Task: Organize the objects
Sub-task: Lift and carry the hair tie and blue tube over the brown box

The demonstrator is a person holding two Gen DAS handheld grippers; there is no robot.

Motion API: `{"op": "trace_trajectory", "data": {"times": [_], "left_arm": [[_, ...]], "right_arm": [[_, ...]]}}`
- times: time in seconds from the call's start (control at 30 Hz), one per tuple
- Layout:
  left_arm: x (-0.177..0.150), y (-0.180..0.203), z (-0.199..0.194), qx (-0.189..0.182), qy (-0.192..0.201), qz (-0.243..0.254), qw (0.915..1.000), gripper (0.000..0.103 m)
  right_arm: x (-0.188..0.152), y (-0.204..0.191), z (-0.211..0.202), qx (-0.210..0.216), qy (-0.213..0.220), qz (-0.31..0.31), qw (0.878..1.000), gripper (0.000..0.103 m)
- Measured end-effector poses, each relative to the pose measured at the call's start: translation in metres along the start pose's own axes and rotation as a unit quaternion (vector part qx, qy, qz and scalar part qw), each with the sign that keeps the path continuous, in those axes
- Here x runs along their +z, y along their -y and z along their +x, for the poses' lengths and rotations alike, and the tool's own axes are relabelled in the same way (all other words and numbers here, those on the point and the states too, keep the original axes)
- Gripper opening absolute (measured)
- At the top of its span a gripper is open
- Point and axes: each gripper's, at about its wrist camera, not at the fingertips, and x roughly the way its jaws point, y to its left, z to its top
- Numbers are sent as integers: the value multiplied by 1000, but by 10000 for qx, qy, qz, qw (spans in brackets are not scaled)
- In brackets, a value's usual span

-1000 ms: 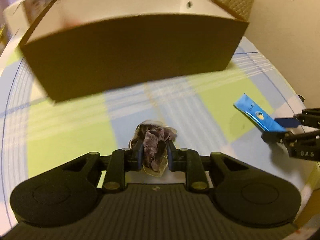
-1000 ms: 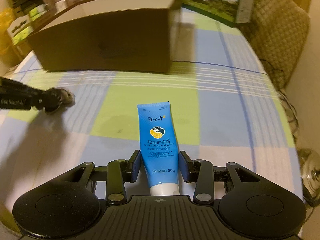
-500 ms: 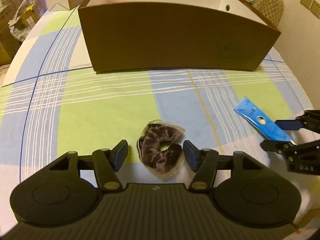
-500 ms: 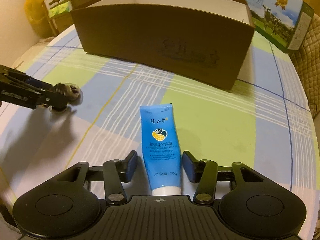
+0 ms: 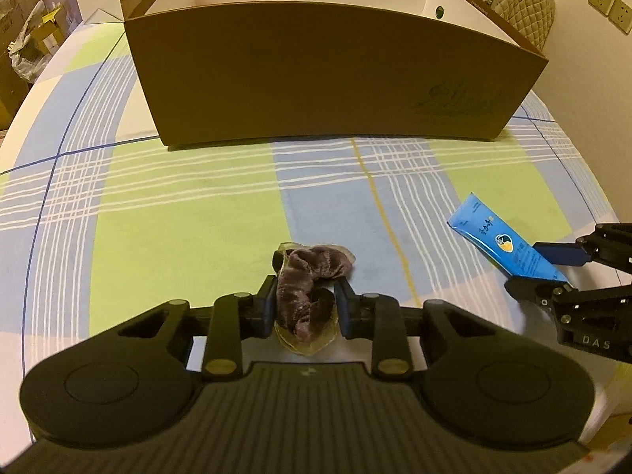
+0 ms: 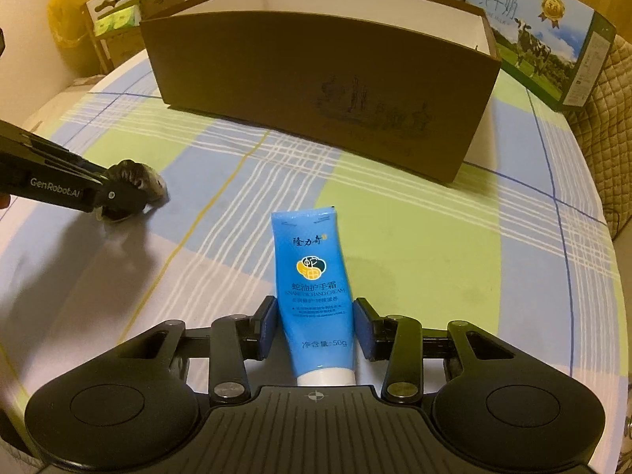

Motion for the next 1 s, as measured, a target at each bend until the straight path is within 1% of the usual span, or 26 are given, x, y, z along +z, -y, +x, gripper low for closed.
{"op": "trace_trajectory", "data": {"times": [0.2, 0.43, 0.6, 0.8, 1.0], "left_arm": [[4, 0, -11, -62, 112, -2, 9999, 24], [17, 0, -30, -63, 343, -10, 9994, 24], [33, -1, -46, -34, 549, -1, 9985, 24], [50, -4, -61, 35, 683, -31, 9977, 24], [74, -8, -72, 38, 907, -63, 9958, 24]], "right_arm": [[-1, 5, -2, 128, 25, 103, 9999, 38], [11, 6, -14, 300, 229, 177, 9991, 38], [27, 6, -25, 361, 474, 218, 9980, 38], [49, 6, -39, 435, 741, 187, 9961, 38], [79, 9, -49, 526, 967, 158, 9938, 38]]}}
